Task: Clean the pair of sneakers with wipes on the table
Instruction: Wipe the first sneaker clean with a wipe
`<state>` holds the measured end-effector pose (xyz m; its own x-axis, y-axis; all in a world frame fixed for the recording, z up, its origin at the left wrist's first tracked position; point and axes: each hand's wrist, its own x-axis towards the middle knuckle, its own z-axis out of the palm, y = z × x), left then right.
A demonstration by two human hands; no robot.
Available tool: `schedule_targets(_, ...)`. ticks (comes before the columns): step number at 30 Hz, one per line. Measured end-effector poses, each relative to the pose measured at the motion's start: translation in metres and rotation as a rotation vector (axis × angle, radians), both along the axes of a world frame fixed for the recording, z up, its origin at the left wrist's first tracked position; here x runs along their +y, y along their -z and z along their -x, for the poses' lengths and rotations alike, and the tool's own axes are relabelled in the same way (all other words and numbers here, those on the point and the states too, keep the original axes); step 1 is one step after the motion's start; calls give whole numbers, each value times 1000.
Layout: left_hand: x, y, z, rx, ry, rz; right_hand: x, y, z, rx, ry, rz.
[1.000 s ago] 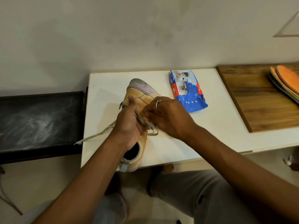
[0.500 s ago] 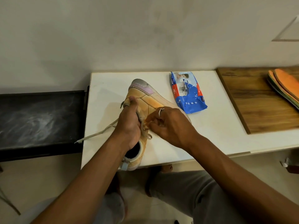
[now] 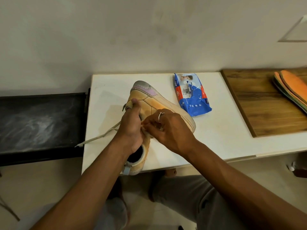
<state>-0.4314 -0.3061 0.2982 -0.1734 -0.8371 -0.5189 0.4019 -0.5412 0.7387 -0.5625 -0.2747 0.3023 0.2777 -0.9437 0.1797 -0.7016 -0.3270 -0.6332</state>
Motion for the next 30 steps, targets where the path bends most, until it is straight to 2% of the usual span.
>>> schedule_targets(3,-1,1,0,17,-12,-12,-6,2,6,44,109,38)
schedule_targets(6,-1,2,0,12,-15,-27,-11,2,12,91,228,-19)
schedule_targets(12,-1,3,0,-7,-22,-8,0,-1,13,105,45,-84)
schedule_targets(17,-1,0,2,26,-34,-20,-4,1,21,219,179,-17)
schedule_targets(20,0,1,3,11,-25,-14,-3,3,15,167,196,44)
schedule_targets(25,-2,9,1,-27,-22,7,-6,-1,7,101,53,-3)
schedule_targets(30,-2,3,1,-23,22,12,-9,-4,22,177,218,11)
